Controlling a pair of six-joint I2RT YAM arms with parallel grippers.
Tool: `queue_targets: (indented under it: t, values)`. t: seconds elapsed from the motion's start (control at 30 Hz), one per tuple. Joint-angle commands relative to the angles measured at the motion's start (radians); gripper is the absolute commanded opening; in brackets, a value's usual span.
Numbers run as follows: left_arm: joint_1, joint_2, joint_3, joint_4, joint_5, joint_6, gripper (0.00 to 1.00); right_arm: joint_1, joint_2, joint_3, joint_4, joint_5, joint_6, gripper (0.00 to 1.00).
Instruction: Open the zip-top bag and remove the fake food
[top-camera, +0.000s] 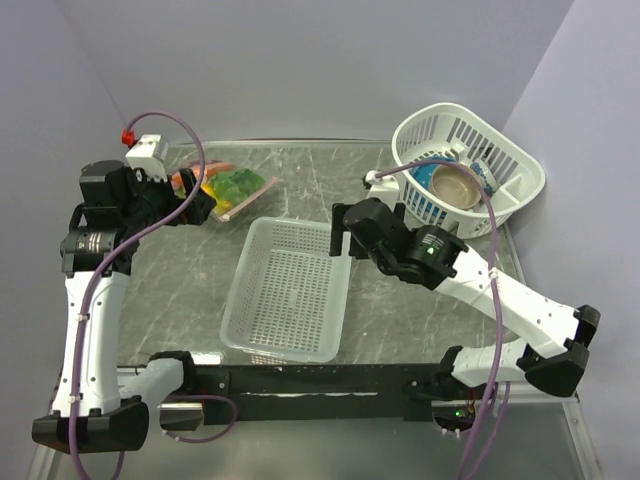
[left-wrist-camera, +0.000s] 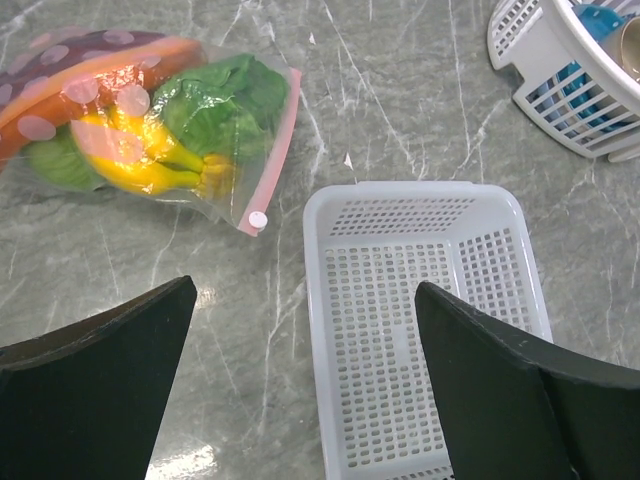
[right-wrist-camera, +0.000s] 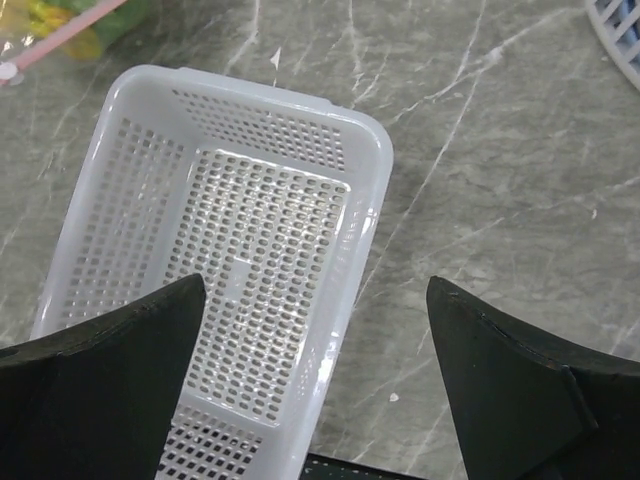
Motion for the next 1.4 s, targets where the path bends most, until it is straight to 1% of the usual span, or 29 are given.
queue_targets:
  t: [0.0, 0.17, 0.23, 0.3, 0.37, 0.57, 0.7, 0.77, 0.8, 0.87, 1.0, 1.1, 1.13, 1.2, 1.23, 1.37]
  values:
    - [-0.002, -0.01, -0.018, 0.023, 0.006, 0.01, 0.99, 0.013, 0.043, -0.062, 0.054, -0.018, 0.055, 1.0]
    - [-0.002, -0.001, -0.021, 0.029, 0.033, 0.019, 0.99, 0.014, 0.023, -0.208, 0.186, -0.035, 0.153, 1.0]
    - [-0.002, 0.008, -0.015, 0.04, 0.039, 0.032, 0.99, 0.013, 0.018, -0.266, 0.229, -0.072, 0.167, 1.0]
    - [-0.002, 0.014, -0.014, 0.058, 0.046, 0.043, 0.99, 0.014, 0.017, -0.318, 0.307, -0.107, 0.177, 0.99]
    - [-0.002, 0.025, -0.02, 0.075, 0.045, 0.066, 0.99, 0.016, 0.021, -0.34, 0.364, -0.121, 0.178, 0.99]
    - [-0.004, 0.051, -0.066, 0.144, -0.006, 0.114, 0.99, 0.014, 0.123, -0.305, 0.347, -0.121, 0.174, 0.98]
    - [-0.002, 0.066, -0.098, 0.18, -0.007, 0.114, 0.99, 0.014, 0.175, -0.34, 0.358, -0.098, 0.181, 0.96]
    - [-0.002, 0.073, -0.107, 0.203, 0.003, 0.114, 0.99, 0.014, 0.184, -0.38, 0.363, -0.063, 0.195, 0.96]
    - [-0.002, 0.077, -0.112, 0.21, 0.01, 0.149, 0.99, 0.014, 0.192, -0.389, 0.36, -0.047, 0.2, 0.96]
    - [-0.004, 0.094, -0.115, 0.232, 0.023, 0.154, 0.99, 0.014, 0.189, -0.413, 0.358, -0.02, 0.203, 0.96]
    - [-0.008, 0.139, -0.132, 0.293, 0.052, 0.166, 0.99, 0.011, 0.178, -0.424, 0.355, 0.014, 0.184, 0.96]
    - [-0.031, 0.191, -0.147, 0.348, 0.031, 0.177, 0.99, -0.012, 0.187, -0.407, 0.344, 0.03, 0.164, 0.96]
    - [-0.057, 0.224, -0.147, 0.356, 0.017, 0.18, 0.99, -0.024, 0.192, -0.406, 0.34, 0.028, 0.154, 0.95]
    - [-0.091, 0.279, -0.14, 0.367, -0.01, 0.193, 0.99, -0.062, 0.196, -0.407, 0.34, 0.025, 0.143, 0.9]
    - [-0.102, 0.296, -0.136, 0.365, -0.019, 0.2, 0.99, -0.078, 0.192, -0.412, 0.346, 0.01, 0.122, 0.82]
    - [-0.137, 0.344, -0.15, 0.381, -0.069, 0.226, 0.99, -0.196, 0.152, -0.479, 0.387, -0.036, 0.085, 0.72]
